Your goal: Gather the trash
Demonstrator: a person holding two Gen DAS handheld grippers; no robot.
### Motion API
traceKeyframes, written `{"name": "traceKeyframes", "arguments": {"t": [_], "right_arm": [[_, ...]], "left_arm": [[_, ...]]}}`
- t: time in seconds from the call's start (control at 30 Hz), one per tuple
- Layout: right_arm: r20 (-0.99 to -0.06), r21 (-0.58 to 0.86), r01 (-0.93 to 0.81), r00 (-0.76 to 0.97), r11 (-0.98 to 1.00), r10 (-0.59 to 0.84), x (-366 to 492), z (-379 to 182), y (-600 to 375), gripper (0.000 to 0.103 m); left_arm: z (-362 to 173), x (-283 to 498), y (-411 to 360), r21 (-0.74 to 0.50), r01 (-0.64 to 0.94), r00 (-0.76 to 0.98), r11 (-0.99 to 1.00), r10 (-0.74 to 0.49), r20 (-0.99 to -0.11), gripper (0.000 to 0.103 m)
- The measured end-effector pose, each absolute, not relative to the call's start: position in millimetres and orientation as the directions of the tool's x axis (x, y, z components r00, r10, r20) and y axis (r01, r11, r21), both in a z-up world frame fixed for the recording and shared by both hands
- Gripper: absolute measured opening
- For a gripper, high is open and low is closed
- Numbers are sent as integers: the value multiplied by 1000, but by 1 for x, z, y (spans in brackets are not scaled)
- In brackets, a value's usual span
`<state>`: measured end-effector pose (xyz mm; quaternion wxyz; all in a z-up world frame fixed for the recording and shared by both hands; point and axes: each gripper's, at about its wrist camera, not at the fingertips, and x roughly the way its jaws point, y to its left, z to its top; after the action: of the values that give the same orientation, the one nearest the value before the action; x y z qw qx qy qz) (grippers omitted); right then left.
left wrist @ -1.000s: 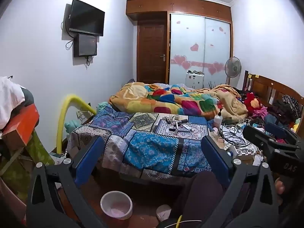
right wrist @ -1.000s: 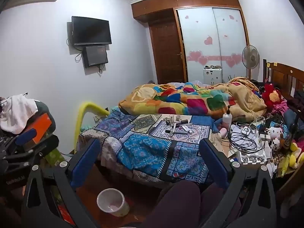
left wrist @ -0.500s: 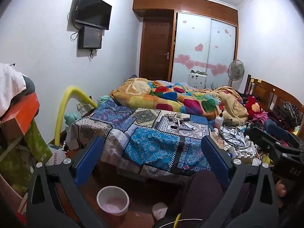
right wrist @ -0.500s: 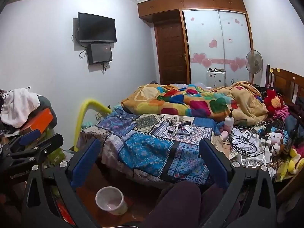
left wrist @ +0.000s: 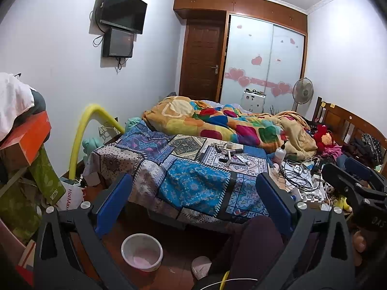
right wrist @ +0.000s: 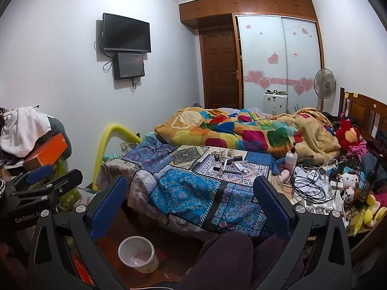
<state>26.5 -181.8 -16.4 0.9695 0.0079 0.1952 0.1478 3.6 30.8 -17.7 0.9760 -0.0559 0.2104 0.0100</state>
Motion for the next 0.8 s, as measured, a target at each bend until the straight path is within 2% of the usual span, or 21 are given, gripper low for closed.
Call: {"name": "traceKeyframes", "arguments": {"t": [0.8], "right_arm": [[-369,62,-288,883,956,290,25,-14,-180,103]], "left_arm": [[-14,5,36,-118,-41,910,992,-12,-414,103]]}}
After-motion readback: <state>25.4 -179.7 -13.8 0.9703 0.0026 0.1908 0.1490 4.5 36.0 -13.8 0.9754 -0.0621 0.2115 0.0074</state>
